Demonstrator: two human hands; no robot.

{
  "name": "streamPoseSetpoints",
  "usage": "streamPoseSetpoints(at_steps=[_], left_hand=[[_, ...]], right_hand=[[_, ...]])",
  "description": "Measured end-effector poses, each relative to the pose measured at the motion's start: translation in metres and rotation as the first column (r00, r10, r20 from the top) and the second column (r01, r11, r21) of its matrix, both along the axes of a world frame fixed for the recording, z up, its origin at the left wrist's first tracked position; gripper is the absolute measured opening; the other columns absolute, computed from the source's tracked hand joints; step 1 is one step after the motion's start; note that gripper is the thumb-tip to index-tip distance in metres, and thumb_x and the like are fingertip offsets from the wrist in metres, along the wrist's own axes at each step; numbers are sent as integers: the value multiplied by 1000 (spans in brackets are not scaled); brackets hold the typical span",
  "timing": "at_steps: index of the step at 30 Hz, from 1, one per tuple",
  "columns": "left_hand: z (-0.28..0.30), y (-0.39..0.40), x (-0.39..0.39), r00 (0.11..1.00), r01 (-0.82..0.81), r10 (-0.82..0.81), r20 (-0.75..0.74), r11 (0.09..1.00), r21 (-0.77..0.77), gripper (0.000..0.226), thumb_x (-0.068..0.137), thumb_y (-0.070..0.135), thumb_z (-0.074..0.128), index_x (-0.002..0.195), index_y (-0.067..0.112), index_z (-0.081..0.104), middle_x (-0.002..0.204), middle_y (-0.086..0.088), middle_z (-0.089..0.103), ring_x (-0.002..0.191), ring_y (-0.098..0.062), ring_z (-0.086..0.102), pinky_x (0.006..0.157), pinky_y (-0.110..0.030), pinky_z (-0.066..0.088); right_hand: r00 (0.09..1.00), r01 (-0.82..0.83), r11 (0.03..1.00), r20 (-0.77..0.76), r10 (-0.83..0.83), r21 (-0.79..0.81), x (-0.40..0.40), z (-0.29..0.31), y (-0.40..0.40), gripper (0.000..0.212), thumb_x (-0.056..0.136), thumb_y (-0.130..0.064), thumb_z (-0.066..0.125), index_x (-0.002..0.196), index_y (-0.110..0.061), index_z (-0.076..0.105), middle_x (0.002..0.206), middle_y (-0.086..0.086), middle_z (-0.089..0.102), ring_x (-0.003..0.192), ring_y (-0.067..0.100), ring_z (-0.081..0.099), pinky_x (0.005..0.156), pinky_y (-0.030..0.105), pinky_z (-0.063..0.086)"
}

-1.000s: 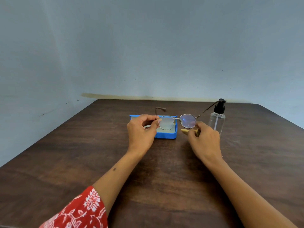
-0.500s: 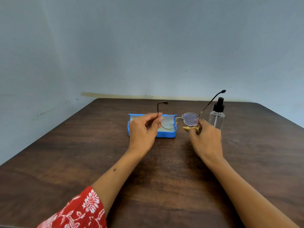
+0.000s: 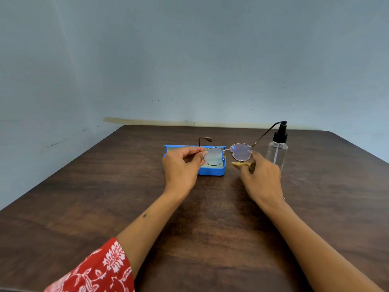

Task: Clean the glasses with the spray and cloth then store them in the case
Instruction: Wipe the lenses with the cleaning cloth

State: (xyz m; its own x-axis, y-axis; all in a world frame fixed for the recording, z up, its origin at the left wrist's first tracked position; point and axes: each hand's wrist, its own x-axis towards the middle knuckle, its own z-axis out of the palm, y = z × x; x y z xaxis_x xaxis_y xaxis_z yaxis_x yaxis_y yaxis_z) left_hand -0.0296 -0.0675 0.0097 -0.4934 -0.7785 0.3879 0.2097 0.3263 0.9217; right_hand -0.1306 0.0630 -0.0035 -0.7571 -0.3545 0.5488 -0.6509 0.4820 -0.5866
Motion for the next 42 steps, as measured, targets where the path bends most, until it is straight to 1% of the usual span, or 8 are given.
streamPoseSetpoints(at_steps=[6,10,15,25,34,37,40,42], left_hand=[[2,-3,1,999,-39,39,3,998,49,17,81,6,69,98,7,71,82,-3,71,76,-11,70,68,-20,57],[2,-1,0,1000,-20,19,16,998,61,20,81,6,69,101,6,70,88,-7,72,81,-14,71,72,-24,58],[3,1,2,1000,11,-12,12,999,53,22,80,2,68,102,4,69,87,-4,71,80,-11,70,72,-20,57],[2,1,1,999,24,-26,23,997,68,21,79,7,70,99,3,69,86,-8,72,78,-15,71,77,-29,58],[1,-4,0,996,-91,90,19,994,53,15,78,9,72,93,10,72,80,-3,72,74,-11,71,77,-34,58],[1,-6,-1,992,-121,121,22,992,19,15,79,9,72,95,9,72,82,-4,73,76,-12,71,77,-34,58],[0,-9,-2,992,-128,128,5,992,22,15,80,9,71,94,8,72,84,-7,73,76,-14,71,77,-37,59],[0,-10,-2,991,-135,135,2,991,20,14,80,8,71,94,7,72,85,-8,73,76,-15,71,76,-37,59]], right_hand=[[1000,-23,1000,-15,23,13,1,0,-2,35,85,-9,52,119,-8,59,67,5,57,72,28,53,61,34,40],[1000,-25,999,-18,25,25,1,0,-3,39,85,-9,51,123,-7,56,68,6,57,74,31,53,64,37,42],[1000,-11,999,-5,11,35,1,0,-1,41,85,-9,49,126,-7,53,73,11,62,79,32,54,67,36,40],[1000,-8,999,2,8,32,1,0,-1,49,85,-10,48,134,-11,47,75,10,63,80,30,56,68,36,44],[994,66,998,92,-66,6,5,4,2,33,85,-15,52,115,-16,65,87,7,68,77,22,54,65,29,39],[985,-35,994,162,52,-105,9,6,1,24,83,-14,53,97,-18,71,74,-2,65,68,18,58,62,29,45],[911,-163,943,324,257,-291,11,4,-5,20,85,-9,53,91,-16,71,75,6,68,47,18,62,56,37,55],[862,-185,912,385,330,-367,11,2,-8,19,86,-6,53,92,-15,69,81,10,69,44,16,61,60,42,57]])
